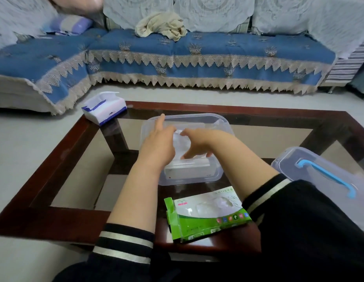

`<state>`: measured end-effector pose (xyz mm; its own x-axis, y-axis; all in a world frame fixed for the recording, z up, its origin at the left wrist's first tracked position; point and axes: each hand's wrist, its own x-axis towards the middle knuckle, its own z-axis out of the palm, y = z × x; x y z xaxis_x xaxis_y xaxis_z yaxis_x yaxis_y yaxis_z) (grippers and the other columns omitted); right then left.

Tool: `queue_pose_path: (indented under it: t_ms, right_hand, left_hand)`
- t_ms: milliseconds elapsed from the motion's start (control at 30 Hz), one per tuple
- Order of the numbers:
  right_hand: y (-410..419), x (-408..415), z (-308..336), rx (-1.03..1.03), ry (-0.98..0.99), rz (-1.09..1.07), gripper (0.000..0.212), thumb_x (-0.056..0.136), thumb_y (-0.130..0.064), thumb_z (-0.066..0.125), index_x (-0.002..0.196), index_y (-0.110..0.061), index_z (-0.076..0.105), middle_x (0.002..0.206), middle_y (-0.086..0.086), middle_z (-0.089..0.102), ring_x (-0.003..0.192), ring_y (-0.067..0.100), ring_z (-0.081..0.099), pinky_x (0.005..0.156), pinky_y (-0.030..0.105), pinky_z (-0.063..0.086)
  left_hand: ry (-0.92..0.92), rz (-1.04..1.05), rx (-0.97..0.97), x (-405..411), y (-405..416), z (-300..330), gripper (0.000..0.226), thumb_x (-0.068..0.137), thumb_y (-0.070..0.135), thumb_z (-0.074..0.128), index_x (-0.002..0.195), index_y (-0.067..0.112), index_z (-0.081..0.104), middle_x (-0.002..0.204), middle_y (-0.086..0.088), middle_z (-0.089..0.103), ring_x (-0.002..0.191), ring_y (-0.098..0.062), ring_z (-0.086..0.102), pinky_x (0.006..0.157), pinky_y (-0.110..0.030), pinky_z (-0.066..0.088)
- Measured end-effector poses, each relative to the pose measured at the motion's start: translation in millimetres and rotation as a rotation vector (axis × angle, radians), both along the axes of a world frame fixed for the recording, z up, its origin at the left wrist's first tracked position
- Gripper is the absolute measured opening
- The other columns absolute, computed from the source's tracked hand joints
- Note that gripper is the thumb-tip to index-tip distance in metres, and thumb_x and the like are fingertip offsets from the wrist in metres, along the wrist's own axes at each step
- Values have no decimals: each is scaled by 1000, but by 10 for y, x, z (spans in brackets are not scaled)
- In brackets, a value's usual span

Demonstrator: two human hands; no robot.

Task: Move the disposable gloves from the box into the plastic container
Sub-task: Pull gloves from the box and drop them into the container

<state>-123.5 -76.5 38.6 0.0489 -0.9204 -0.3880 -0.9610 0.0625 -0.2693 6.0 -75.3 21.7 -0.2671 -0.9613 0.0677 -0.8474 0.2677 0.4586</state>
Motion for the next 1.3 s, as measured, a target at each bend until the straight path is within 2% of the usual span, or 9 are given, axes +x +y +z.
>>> queue_pose_path:
  t_ms: [167, 300, 434, 534, 634, 734, 868, 1068, 1302]
  right_hand:
    - [-203, 57, -241, 167, 53, 66, 71, 94, -28, 58, 152, -27, 16, 152, 9, 32, 124, 31, 47, 91, 36, 46]
    - [-229, 135, -337, 117, 102, 161, 58, 97, -21, 52, 149, -16, 27, 152, 10, 34, 135, 30, 36, 108, 39, 30]
    - [-217, 39, -192, -209, 87, 51, 40, 93, -30, 60, 131, -20, 53, 133, 4, 57, 117, 25, 54, 100, 39, 44]
    - [153, -20, 72, -619, -161, -95, 18, 94, -35, 57, 99, -20, 65, 89, -6, 69, 82, 12, 64, 77, 32, 52]
    - [747, -44, 165, -492, -532, -103, 25, 91, -37, 61, 81, -14, 64, 65, -3, 69, 61, 8, 65, 66, 27, 54]
    - [1158, -136, -117, -136, -444, -30, 20, 82, -38, 71, 86, -19, 70, 78, -7, 73, 74, 5, 67, 75, 27, 54]
    - [1295, -249, -628, -90, -242, 39, 32, 75, -39, 77, 105, -32, 68, 108, -16, 61, 105, 3, 53, 95, 27, 41]
    - [1339, -228, -940, -246, -419, -123, 29, 75, -30, 80, 103, -30, 73, 104, -20, 57, 105, 4, 48, 101, 24, 34]
    - [1415, -249, -889, -198, -565, -276, 20, 76, -21, 80, 96, -22, 76, 111, -18, 62, 87, -2, 61, 81, 17, 51]
  left_hand:
    - [-149, 24, -104, 165, -104, -18, 33, 96, 14, 51, 121, 33, 60, 159, 1, 20, 148, -22, 6, 118, -46, 6]
    - [-132, 27, -61, 303, -56, 11, 28, 99, 21, 47, 121, 33, 60, 154, 2, 31, 146, -21, 15, 118, -44, 10]
    - [93, 28, -159, 406, 93, 114, 21, 97, 24, 53, 115, 30, 61, 123, 6, 56, 111, -9, 49, 83, -21, 38]
    - [242, -74, -59, 467, 290, 236, 9, 94, 28, 60, 102, 31, 61, 94, 14, 61, 79, -3, 57, 63, -15, 41]
    - [310, -235, 139, 549, 472, 296, 2, 87, 30, 69, 86, 29, 67, 77, 13, 68, 65, -2, 63, 61, -23, 51]
    - [102, -414, 363, 562, 591, 192, 30, 81, 38, 74, 108, 29, 69, 99, 15, 71, 86, 1, 66, 84, -28, 54]
    - [-372, -573, 406, 471, 800, -198, 80, 81, 53, 68, 145, 17, 36, 149, 0, 40, 135, -19, 38, 110, -35, 33]
    - [-356, -512, 470, 385, 933, -635, 109, 78, 63, 65, 154, 25, -4, 162, 3, -6, 148, -21, -9, 117, -52, 16]
    - [-264, -492, 312, 392, 878, -823, 110, 69, 56, 76, 152, 27, 9, 153, 1, 19, 141, -21, 14, 114, -40, 25]
